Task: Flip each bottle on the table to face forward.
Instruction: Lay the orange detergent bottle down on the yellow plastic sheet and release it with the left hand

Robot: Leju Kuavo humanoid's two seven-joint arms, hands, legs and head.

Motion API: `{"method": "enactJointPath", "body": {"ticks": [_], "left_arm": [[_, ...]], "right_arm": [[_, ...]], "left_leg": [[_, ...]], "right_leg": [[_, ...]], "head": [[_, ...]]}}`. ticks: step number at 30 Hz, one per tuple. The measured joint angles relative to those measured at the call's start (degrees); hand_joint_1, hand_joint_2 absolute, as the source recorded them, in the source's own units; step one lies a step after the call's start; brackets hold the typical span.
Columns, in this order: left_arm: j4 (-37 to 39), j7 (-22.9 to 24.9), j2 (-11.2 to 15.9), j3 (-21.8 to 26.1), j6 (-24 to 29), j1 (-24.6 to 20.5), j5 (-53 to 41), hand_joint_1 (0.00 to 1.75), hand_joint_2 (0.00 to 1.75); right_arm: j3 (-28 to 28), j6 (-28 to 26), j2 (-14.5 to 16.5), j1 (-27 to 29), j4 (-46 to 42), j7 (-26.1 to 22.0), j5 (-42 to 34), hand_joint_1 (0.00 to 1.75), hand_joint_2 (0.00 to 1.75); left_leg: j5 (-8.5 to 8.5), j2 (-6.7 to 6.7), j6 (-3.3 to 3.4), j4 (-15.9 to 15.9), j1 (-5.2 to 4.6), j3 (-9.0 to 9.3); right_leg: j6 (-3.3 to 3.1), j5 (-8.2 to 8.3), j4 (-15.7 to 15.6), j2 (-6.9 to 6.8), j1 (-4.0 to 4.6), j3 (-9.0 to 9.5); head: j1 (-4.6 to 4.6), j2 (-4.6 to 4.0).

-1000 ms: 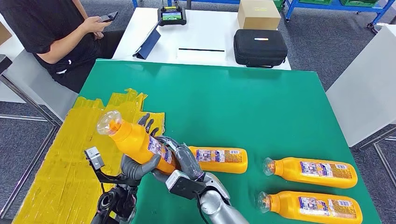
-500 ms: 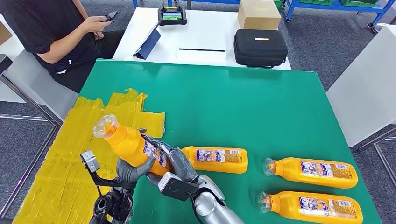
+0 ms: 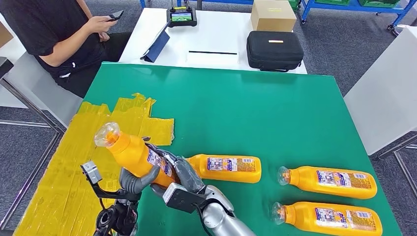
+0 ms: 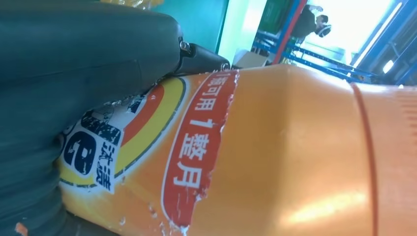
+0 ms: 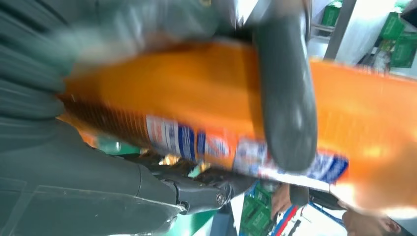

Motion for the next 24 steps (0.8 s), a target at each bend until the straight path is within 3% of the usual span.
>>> {"method": "enactJointPath", "body": {"ticks": [4, 12, 24], "left_arm": [[-2.49, -0.01, 0.24, 0.73, 2.51, 0.78, -2.95, 1.75, 1.75], [-3.68, -1.53, 2.00, 5.11, 7.59, 0.52, -6.00, 1.75, 1.75], [-3.60, -1.85, 2.19, 5.47, 7.96, 0.30, -6.46, 1.75, 1.75]], "right_arm": [[0.97, -1.19, -1.55, 3.16, -4.61, 0.10, -1.51, 0.00, 0.00], [-2.56, -0.76, -7.12, 12.47, -24.99, -0.22, -2.77, 0.00, 0.00], [-3.33, -0.76, -7.91, 13.24, -26.92, -0.42, -3.13, 0.00, 0.00]], "left_leg": [[0.00, -0.04, 0.00, 0.00, 0.00, -0.03], [-0.08, 0.17, -0.02, 0.00, -0.05, 0.00], [0.00, 0.03, 0.04, 0.00, -0.03, -0.02]], "right_leg": [[0.00, -0.01, 0.00, -0.02, 0.00, 0.00], [-0.03, 0.01, -0.02, 0.06, -0.01, -0.09], [-0.04, -0.02, -0.01, -0.05, 0.00, -0.05]], "head": [[-0.01, 0.00], [-0.02, 0.00], [0.07, 0.00]]}}
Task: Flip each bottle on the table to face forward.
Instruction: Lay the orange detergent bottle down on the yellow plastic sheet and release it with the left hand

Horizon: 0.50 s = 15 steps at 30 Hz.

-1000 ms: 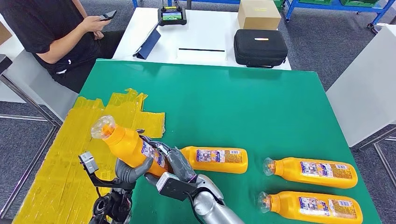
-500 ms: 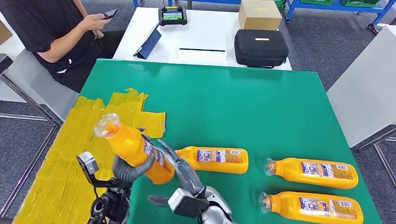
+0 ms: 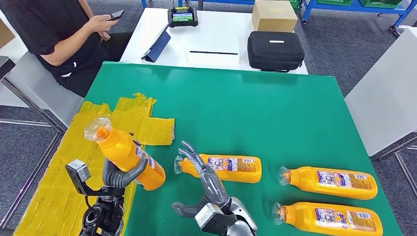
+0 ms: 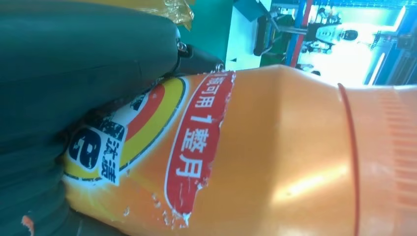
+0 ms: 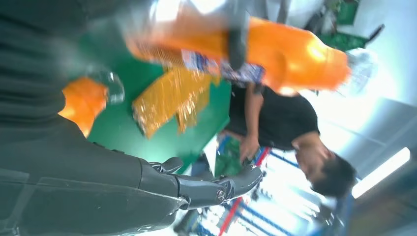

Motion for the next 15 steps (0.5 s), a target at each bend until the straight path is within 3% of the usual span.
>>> {"method": "enactJointPath", "body": {"ticks": [5, 6, 7, 9, 10, 11, 15], "left_arm": [[0.06, -0.67, 0.41, 1.18, 2.08, -0.26, -1.62, 1.75, 1.75], [-0.76, -0.85, 0.59, 1.68, 7.06, -0.19, -6.02, 1.75, 1.75], [-2.26, 0.37, 0.80, 2.11, 16.77, -0.11, -15.83, 1.75, 1.75], [-4.38, 6.10, 1.42, 2.46, 42.04, -0.16, -43.60, 1.75, 1.75], [-4.17, 9.50, 1.77, 2.36, 50.85, -0.52, -54.54, 1.75, 1.75], [-2.97, 11.92, 2.12, 2.18, 55.07, -1.01, -60.77, 1.75, 1.75], [3.70, 16.90, 2.98, 1.51, 58.47, -3.40, -74.11, 1.75, 1.75]], "right_arm": [[-0.77, -0.20, -1.01, 0.80, -2.76, -0.39, -0.64, 0.00, 0.00], [-1.14, -0.21, -1.28, 1.18, -3.96, -0.49, -0.58, 0.00, 0.00], [-1.74, 0.14, -1.50, 1.59, -5.38, -0.57, -0.32, 0.00, 0.00], [-3.05, 1.23, -1.72, 2.13, -7.61, -0.62, 0.18, 0.00, 0.00], [-3.48, 1.68, -1.78, 2.17, -8.12, -0.62, 0.19, 0.00, 0.00], [-3.63, 1.70, -1.86, 2.15, -8.29, -0.62, 0.01, 0.00, 0.00], [-3.58, 0.00, -2.81, 1.75, -8.25, -0.62, -1.66, 0.00, 0.00]], "left_leg": [[-0.02, 0.04, -0.03, 0.00, 0.04, 0.01], [-0.02, 0.07, -0.03, 0.00, 0.04, 0.01], [-0.02, 0.10, -0.04, 0.00, 0.04, 0.01], [-0.02, 0.08, -0.03, 0.00, 0.03, 0.01], [-0.02, 0.07, -0.03, 0.00, 0.02, 0.01], [-0.01, 0.06, -0.03, 0.00, 0.02, 0.01], [0.00, 0.01, -0.01, 0.00, 0.02, 0.01]], "right_leg": [[-0.01, 0.04, 0.01, 0.06, 0.01, 0.01], [-0.01, 0.06, 0.01, 0.08, 0.01, 0.01], [-0.01, 0.06, 0.01, 0.10, 0.01, 0.01], [0.00, 0.05, 0.01, 0.09, 0.01, 0.01], [0.00, 0.05, 0.01, 0.09, 0.00, 0.01], [0.00, 0.05, 0.00, 0.09, 0.00, 0.01], [0.01, 0.05, 0.01, 0.07, 0.00, 0.04]], "head": [[-0.04, 0.00], [-0.05, 0.00], [-0.05, 0.00], [-0.05, 0.00], [-0.05, 0.00], [-0.05, 0.00], [-0.04, 0.00]]}}
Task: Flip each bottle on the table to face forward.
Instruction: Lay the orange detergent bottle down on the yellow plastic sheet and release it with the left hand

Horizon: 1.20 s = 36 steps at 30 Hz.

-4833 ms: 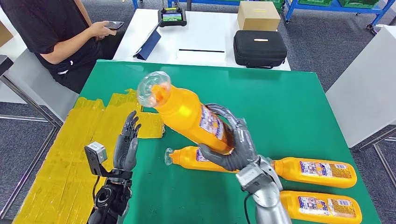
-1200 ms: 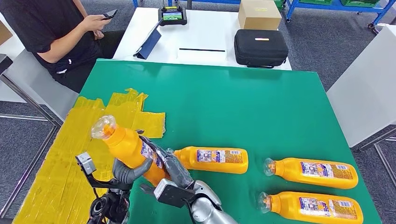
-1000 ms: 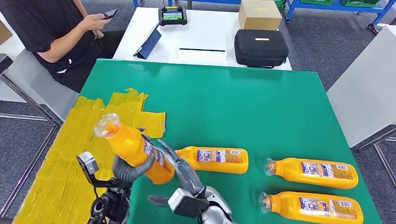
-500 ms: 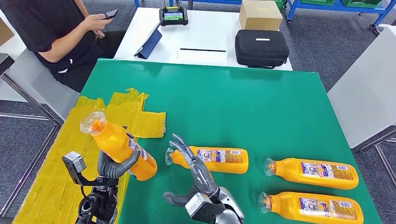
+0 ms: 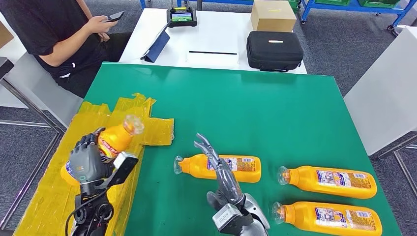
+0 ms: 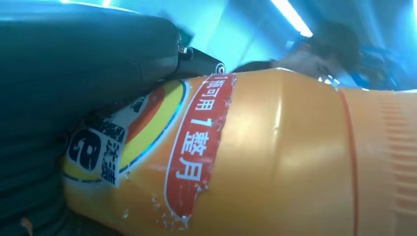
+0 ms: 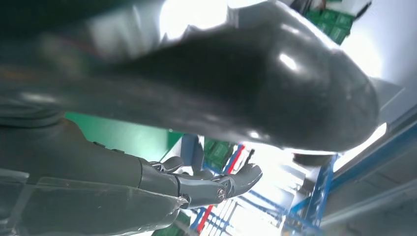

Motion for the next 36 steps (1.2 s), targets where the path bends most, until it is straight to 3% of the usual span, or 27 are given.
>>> {"method": "enactJointPath", "body": {"ticks": [3, 7, 10, 11, 14, 15, 21, 31, 36], "left_arm": [[5.65, 1.06, 0.26, 0.07, 0.26, -1.60, -6.74, 1.75, 1.75], [12.61, 0.57, 0.64, 0.10, 0.28, -3.34, -8.34, 1.75, 1.75], [16.45, -0.61, 0.97, 0.12, 0.28, -4.65, -8.57, 1.75, 1.75], [17.46, -0.95, 1.08, 0.12, 0.28, -5.07, -8.58, 1.35, 1.75], [19.83, -1.70, 1.37, 0.11, 0.28, -5.90, -8.35, 0.04, 0.44], [20.53, -1.90, 1.43, 0.10, 0.28, -6.02, -8.12, 0.00, 0.00], [23.89, -1.71, 1.50, 0.12, 0.28, -6.02, -6.57, 0.00, 0.00], [25.30, -1.61, 1.50, 0.12, 0.30, -6.13, -6.34, 0.00, 0.00], [25.33, -2.40, 1.25, 0.10, 0.29, -6.13, -3.06, 0.00, 0.00]], "right_arm": [[0.67, -1.86, -1.37, -0.46, 0.33, -0.01, -1.94, 0.00, 0.00], [1.68, -3.52, -2.84, -0.86, 1.20, 0.01, -2.00, 0.00, 0.00], [1.93, -4.78, -3.78, -1.21, 2.34, 0.51, 0.31, 0.00, 1.31], [1.95, -5.28, -4.10, -1.39, 2.89, 1.03, 1.55, 0.00, 1.75], [1.97, -6.67, -4.94, -2.30, 5.04, 3.10, 5.27, 0.00, 1.75], [1.97, -7.18, -5.13, -2.70, 5.83, 3.89, 6.54, 0.00, 1.75], [2.11, -9.60, -5.79, -3.97, 9.54, 9.63, 14.47, 0.00, 1.75], [2.48, -10.07, -6.23, -4.26, 11.75, 10.55, 15.84, 0.00, 1.75], [3.39, -12.77, -6.96, -4.58, 12.76, 18.77, 27.33, 0.00, 1.75]], "left_leg": [[0.00, 0.02, 0.00, 0.00, -0.01, 0.00], [0.00, 0.01, 0.00, 0.00, -0.03, 0.00], [-0.01, -0.04, 0.00, 0.00, -0.03, 0.01], [-0.01, -0.05, -0.01, 0.00, -0.03, 0.02], [-0.03, -0.06, -0.02, -0.01, -0.03, 0.12], [-0.04, -0.06, -0.02, -0.02, -0.03, 0.15], [0.07, -0.06, -0.07, -0.01, 0.01, 0.17], [0.07, -0.07, -0.07, -0.01, -0.01, 0.15], [0.07, -0.07, -0.07, -0.01, -0.01, 0.17]], "right_leg": [[0.00, 0.00, 0.00, 0.01, -0.01, 0.00], [0.01, 0.00, 0.00, 0.00, -0.01, 0.00], [0.02, -0.01, 0.00, -0.02, -0.01, 0.03], [0.02, -0.02, 0.00, -0.02, -0.01, 0.05], [0.00, -0.03, 0.00, -0.03, -0.01, 0.15], [0.00, -0.02, 0.00, -0.03, -0.01, 0.18], [-0.12, 0.07, 0.01, -0.04, 0.01, 0.17], [-0.11, 0.07, 0.01, -0.04, 0.00, 0.17], [-0.11, 0.08, 0.00, -0.04, 0.00, 0.19]], "head": [[0.01, 0.00], [-0.01, 0.00], [-0.02, 0.00], [-0.02, 0.00], [-0.02, 0.00], [-0.02, 0.00], [-0.02, 0.00], [-0.01, 0.00], [-0.02, 0.00]]}}
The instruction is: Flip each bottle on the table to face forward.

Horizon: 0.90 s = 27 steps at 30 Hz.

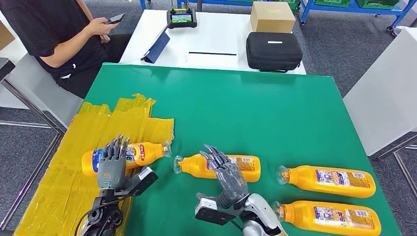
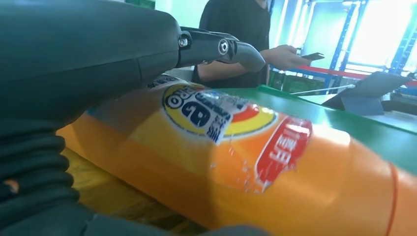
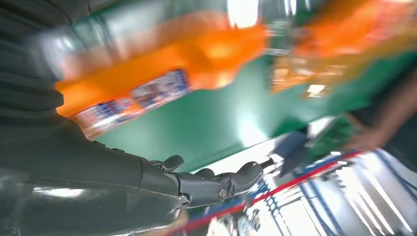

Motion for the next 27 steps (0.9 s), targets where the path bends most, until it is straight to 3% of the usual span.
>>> {"method": "enactJointPath", "body": {"ticks": [4, 10, 18, 27], "left_arm": [[-1.11, -6.61, -0.61, -0.01, -0.47, 0.56, 11.76, 0.00, 0.00], [-8.27, -15.02, -1.19, 0.08, -4.50, 3.78, 30.14, 0.00, 0.00], [-16.09, -16.32, -1.10, 0.40, -6.46, 8.00, 35.75, 0.00, 0.00], [-16.90, -16.63, -0.92, 0.81, -7.19, 7.84, 37.20, 0.00, 0.00]], "right_arm": [[0.51, -0.62, -0.19, -0.04, 0.85, 6.54, 8.43, 0.00, 1.75], [0.58, 1.01, 1.09, -0.53, 1.62, 10.27, 14.35, 0.00, 1.75], [-0.54, 2.75, 0.85, -1.07, 0.62, 13.54, 19.45, 0.00, 1.75], [-2.31, 5.24, -0.18, -1.05, -1.73, 16.98, 21.88, 0.00, 1.75]], "left_leg": [[0.00, 0.01, 0.00, 0.00, 0.01, 0.01], [0.00, 0.05, -0.01, 0.00, 0.06, -0.04], [-0.01, 0.02, -0.01, 0.00, 0.03, -0.10], [-0.01, 0.02, 0.00, 0.01, 0.01, -0.11]], "right_leg": [[0.00, 0.02, 0.01, 0.01, 0.00, 0.01], [-0.01, 0.01, 0.01, 0.03, 0.03, -0.07], [-0.01, -0.01, 0.00, 0.02, 0.02, -0.11], [0.00, 0.00, 0.00, 0.02, 0.01, -0.13]], "head": [[0.01, 0.00], [-0.01, 0.00], [0.01, 0.00], [0.01, 0.00]]}}
